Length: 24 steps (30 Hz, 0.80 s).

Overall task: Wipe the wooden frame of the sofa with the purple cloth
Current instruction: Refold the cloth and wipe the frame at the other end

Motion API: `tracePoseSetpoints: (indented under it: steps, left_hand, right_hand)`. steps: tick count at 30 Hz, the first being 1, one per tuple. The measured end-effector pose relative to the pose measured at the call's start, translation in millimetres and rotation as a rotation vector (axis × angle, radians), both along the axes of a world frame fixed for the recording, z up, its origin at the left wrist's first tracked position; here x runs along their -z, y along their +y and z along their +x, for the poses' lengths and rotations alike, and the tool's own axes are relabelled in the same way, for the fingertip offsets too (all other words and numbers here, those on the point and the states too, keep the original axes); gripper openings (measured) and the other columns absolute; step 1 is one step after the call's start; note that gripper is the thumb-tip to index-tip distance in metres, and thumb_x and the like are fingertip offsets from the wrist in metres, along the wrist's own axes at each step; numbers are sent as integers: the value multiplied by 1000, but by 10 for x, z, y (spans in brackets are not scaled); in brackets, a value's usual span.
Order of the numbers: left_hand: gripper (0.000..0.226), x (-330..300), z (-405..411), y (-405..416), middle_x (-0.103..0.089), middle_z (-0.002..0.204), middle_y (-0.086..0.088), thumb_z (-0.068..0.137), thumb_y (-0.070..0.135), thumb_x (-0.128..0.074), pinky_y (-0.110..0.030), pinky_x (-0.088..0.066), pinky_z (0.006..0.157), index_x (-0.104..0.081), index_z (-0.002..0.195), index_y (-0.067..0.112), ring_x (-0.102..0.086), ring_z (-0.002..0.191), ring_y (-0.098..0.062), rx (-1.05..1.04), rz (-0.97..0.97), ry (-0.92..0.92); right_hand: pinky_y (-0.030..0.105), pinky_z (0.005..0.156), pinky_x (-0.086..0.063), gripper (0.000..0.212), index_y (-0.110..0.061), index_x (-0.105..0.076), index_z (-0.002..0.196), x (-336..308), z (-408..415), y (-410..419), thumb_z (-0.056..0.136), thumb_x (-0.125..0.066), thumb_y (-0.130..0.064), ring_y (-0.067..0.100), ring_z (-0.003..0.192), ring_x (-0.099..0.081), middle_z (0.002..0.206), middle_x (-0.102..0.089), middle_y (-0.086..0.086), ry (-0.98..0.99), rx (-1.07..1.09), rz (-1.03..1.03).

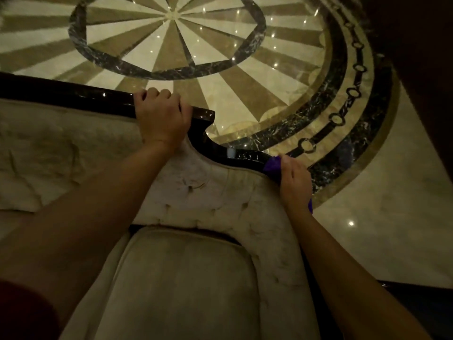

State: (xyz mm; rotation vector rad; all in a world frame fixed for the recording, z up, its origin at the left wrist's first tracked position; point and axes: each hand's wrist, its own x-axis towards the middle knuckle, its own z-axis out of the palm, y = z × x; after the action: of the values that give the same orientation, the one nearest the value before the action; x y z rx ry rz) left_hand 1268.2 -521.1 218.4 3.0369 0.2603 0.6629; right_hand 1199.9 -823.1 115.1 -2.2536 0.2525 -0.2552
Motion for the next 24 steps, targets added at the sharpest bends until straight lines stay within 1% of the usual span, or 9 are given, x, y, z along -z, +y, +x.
tracePoseSetpoints:
  steps: [3, 8, 14, 16, 17, 19, 20, 22, 24]
  left_hand:
    - [46, 104, 61, 86, -68, 80, -9, 102, 34, -34, -46, -40, 92, -68, 80, 11, -56, 83, -31, -16, 31, -73]
    - [43, 113, 67, 79, -69, 81, -8, 101, 32, -36, -45, -40, 94, -68, 81, 12, -57, 85, -30, -12, 49, -151]
    - [43, 193, 82, 88, -68, 80, -6, 101, 32, -37, -45, -40, 95, -69, 80, 13, -57, 86, -28, -10, 49, -230]
    - [43, 211, 99, 104, -68, 80, -6, 101, 33, -36, -46, -41, 95, -69, 81, 13, -57, 86, -28, -4, 52, -240]
    - [43, 208, 102, 102, -68, 80, -6, 101, 33, -36, -46, -41, 95, -69, 81, 14, -58, 86, -28, -3, 50, -240]
    - [44, 183, 112, 97, -68, 81, -6, 101, 33, -35, -46, -41, 95, -69, 81, 14, -58, 87, -29, -7, 54, -231]
    - [44, 170, 111, 102, -69, 82, -6, 101, 33, -35, -46, -41, 95, -69, 82, 13, -58, 88, -29, -1, 55, -222]
    - [43, 145, 108, 116, -69, 83, -7, 101, 33, -36, -46, -41, 95, -69, 82, 13, -59, 89, -30, 21, 68, -204]
    - [43, 145, 95, 110, -69, 85, -7, 101, 34, -36, -46, -41, 95, -69, 83, 13, -59, 89, -30, 35, 86, -184]
  right_hand:
    - [41, 103, -44, 52, -27, -61, 141, 5, 246, 222, 94, -46, -44, 24, 124, -59, 133, -68, 3, -7, 85, 6]
    - [44, 106, -45, 59, -19, -54, 144, 52, 451, 675, 88, -55, -37, 25, 129, -58, 144, -62, 6, -111, -133, -144]
    - [38, 94, -48, 47, -16, -66, 123, 87, 601, 962, 88, -45, -40, 22, 106, -64, 116, -71, 4, -155, -363, -290]
    - [33, 83, -48, 44, -16, -69, 114, 26, 621, 1149, 88, -42, -38, 16, 93, -62, 102, -70, -2, -149, -422, -144]
    - [30, 78, -46, 41, -17, -71, 111, -30, 629, 1282, 90, -42, -36, 11, 88, -61, 98, -69, -8, -125, -414, 8]
    - [22, 75, -47, 32, -24, -75, 97, -203, 681, 1583, 92, -46, -37, 3, 81, -64, 86, -71, -16, -22, -280, 473]
    - [20, 75, -51, 33, -27, -77, 87, -301, 714, 1699, 91, -50, -45, 1, 80, -67, 82, -74, -16, 48, -184, 718]
    - [31, 84, -60, 41, -29, -80, 85, -431, 793, 1783, 84, -58, -64, 10, 91, -75, 91, -80, -7, 192, -70, 1048]
    - [41, 91, -62, 45, -28, -81, 89, -449, 845, 1767, 81, -63, -68, 23, 100, -76, 101, -81, 3, 234, -52, 1145]
